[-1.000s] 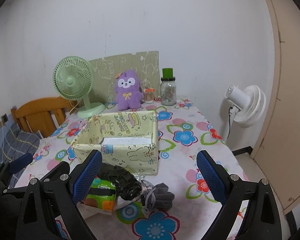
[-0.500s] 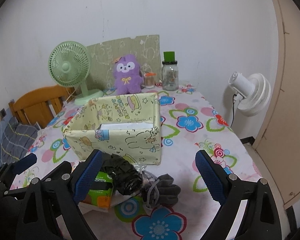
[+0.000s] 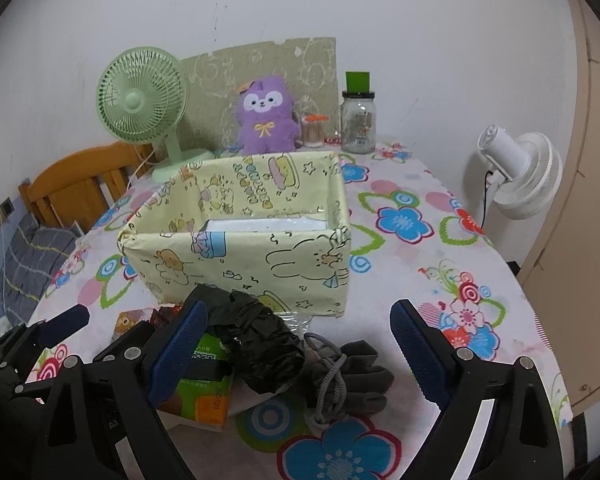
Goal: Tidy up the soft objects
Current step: 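Grasp the yellow cartoon carton with the left tool while the right tool grasps the black crumpled cloth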
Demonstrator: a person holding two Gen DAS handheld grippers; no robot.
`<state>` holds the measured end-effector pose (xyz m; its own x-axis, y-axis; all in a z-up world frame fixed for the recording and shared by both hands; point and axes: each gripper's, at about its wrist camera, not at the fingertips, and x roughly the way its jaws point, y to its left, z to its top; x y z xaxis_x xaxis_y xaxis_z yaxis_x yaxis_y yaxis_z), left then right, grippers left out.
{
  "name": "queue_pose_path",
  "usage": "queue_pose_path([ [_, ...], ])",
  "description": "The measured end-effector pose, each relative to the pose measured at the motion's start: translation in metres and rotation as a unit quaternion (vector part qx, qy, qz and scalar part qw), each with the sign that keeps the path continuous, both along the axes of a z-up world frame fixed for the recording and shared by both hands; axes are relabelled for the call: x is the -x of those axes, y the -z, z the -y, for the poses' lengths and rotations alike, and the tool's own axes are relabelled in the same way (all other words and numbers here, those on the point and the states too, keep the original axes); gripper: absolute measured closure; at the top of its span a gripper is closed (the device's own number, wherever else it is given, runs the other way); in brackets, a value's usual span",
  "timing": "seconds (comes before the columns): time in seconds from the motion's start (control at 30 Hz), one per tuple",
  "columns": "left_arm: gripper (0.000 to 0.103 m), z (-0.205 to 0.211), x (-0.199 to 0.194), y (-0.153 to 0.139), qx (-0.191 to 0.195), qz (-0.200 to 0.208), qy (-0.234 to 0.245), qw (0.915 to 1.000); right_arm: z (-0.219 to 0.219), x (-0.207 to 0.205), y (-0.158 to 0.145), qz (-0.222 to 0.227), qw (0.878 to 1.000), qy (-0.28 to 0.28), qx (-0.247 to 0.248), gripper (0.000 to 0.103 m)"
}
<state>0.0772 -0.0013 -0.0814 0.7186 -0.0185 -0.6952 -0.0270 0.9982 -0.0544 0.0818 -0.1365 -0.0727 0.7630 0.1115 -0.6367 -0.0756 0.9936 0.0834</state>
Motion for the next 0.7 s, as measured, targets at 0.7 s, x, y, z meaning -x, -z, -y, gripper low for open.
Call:
queue_pose_path([
  [0.7, 0.047, -0.008, -0.027, 0.028, 0.037, -0.06, 0.013, 0.9974, -0.018, -0.04, 0.031, -0.059, 0.998, -0.023, -0.016, 0.014],
])
